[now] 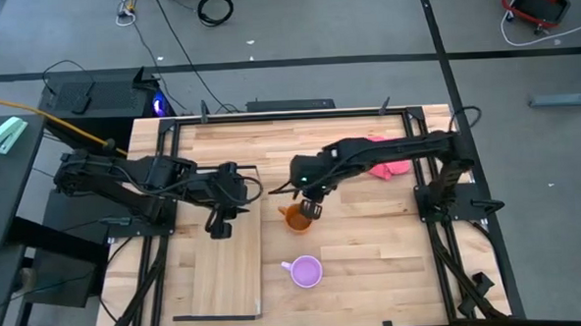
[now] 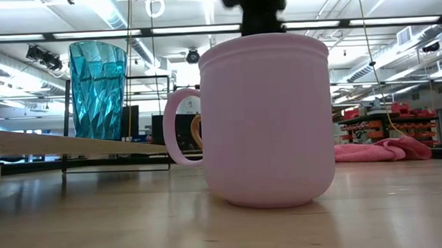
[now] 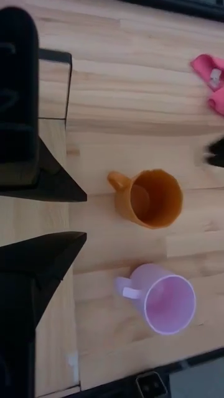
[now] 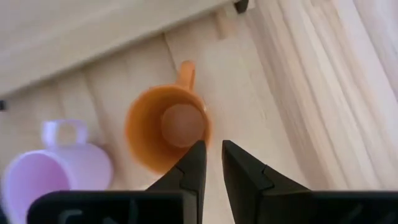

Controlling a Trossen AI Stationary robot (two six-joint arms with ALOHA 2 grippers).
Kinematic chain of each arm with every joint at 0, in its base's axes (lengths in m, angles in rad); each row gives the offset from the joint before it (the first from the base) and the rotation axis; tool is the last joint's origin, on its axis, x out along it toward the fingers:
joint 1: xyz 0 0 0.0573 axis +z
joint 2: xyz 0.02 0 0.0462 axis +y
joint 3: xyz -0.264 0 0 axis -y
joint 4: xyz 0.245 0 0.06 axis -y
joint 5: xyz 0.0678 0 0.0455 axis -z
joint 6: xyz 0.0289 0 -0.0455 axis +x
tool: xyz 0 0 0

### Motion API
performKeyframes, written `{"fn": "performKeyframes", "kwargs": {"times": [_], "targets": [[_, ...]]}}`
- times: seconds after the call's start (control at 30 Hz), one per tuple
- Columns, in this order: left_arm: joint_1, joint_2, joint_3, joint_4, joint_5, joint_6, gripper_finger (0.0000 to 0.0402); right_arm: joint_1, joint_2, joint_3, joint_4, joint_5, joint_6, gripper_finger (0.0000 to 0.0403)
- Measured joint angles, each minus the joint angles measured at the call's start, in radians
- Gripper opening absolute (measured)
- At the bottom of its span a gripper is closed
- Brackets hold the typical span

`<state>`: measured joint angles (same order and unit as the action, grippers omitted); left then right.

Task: Stack small to large cups/mugs on shelf
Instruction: Put the orange mug on the shelf

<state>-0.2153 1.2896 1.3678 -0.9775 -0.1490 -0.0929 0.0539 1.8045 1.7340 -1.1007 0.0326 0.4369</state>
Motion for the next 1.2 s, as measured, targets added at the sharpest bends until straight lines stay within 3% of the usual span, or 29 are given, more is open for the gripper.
{"fn": "performKeyframes", "kwargs": {"times": [0.23, 0.43, 0.63, 0.83, 1.2], "targets": [[-0.001, 0.086, 0.000, 0.070, 0.011, 0.015, 0.0089, 0.143, -0.090, 0.000, -0.014, 0.148, 0.105, 0.0059], [0.017, 0.179, -0.001, 0.188, 0.015, 0.087, 0.0090, 0.284, -0.090, 0.000, -0.038, 0.290, 0.196, 0.0059], [0.056, 0.275, -0.001, 0.276, 0.016, 0.159, 0.0099, 0.372, -0.063, -0.084, -0.045, 0.305, 0.327, 0.0059], [0.109, 0.365, -0.001, 0.286, 0.037, 0.224, 0.0099, 0.395, -0.071, -0.246, 0.012, 0.331, 0.438, 0.0059], [0.189, 0.489, -0.001, 0.329, 0.073, 0.244, 0.0101, 0.330, -0.069, -0.429, 0.286, 0.364, 0.386, 0.0059]]}}
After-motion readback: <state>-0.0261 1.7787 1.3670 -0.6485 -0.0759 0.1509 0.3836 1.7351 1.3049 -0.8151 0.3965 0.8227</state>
